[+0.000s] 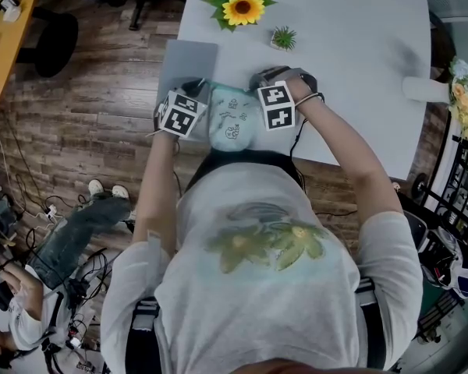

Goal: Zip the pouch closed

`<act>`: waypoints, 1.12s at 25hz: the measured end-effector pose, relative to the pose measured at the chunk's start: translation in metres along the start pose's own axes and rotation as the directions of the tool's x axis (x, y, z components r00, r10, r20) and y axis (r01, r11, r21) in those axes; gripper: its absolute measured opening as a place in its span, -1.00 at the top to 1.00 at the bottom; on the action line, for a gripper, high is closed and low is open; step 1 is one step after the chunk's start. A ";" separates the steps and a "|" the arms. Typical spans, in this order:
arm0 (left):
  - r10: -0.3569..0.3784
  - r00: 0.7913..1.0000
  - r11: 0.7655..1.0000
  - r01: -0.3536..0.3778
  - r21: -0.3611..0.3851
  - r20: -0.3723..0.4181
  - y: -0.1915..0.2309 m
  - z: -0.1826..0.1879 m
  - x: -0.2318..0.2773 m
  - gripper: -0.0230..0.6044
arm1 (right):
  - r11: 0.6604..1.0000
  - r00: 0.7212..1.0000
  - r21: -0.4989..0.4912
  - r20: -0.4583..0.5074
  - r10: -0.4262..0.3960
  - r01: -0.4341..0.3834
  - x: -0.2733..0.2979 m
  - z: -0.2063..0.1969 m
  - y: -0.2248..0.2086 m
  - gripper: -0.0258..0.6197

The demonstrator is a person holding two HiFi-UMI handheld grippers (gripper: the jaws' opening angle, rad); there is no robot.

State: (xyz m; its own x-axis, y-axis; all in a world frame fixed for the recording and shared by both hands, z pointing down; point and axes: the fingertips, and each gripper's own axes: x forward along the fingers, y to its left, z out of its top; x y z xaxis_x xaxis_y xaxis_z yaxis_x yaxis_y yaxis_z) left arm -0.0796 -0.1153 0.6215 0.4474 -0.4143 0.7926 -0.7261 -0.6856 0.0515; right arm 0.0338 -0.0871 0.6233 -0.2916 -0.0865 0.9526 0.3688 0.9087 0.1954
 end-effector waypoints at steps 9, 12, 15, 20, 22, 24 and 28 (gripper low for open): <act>-0.003 1.000 1.000 0.003 0.006 0.001 0.000 0.002 0.000 0.84 | 1.000 1.000 -0.023 -0.028 -0.005 0.004 -0.001 -0.004 0.002 0.87; 0.005 1.000 1.000 -0.006 0.012 0.014 0.000 0.002 0.000 0.84 | 0.999 0.999 -0.040 -0.038 -0.008 0.006 -0.004 -0.005 0.003 0.87; 0.006 1.000 1.000 -0.006 0.008 0.009 0.001 0.001 0.001 0.84 | 0.999 0.999 -0.036 -0.044 -0.004 0.002 -0.003 -0.009 0.005 0.87; 0.002 1.000 1.000 -0.002 0.011 0.010 0.001 0.001 0.001 0.84 | 1.000 0.998 -0.029 -0.057 0.004 -0.006 -0.003 -0.019 0.011 0.87; 0.003 1.000 1.000 -0.003 0.012 0.011 0.001 0.001 0.001 0.84 | 1.000 0.998 -0.030 -0.060 0.003 -0.005 -0.004 -0.023 0.015 0.87; 0.004 1.000 1.000 -0.004 0.015 0.014 0.002 0.001 0.002 0.84 | 1.000 0.998 -0.024 -0.058 0.000 -0.001 -0.005 -0.026 0.018 0.87; 0.003 1.000 1.000 -0.003 0.012 0.013 0.001 0.001 0.001 0.84 | 1.000 0.998 0.003 -0.052 -0.023 0.023 -0.005 -0.027 0.019 0.87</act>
State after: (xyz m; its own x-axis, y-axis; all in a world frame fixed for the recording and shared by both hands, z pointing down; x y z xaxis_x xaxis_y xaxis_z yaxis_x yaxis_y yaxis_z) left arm -0.0792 -0.1172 0.6218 0.4525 -0.4240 0.7846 -0.7211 -0.6915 0.0422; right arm 0.0663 -0.0802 0.6282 -0.2533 -0.1284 0.9588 0.3593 0.9078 0.2165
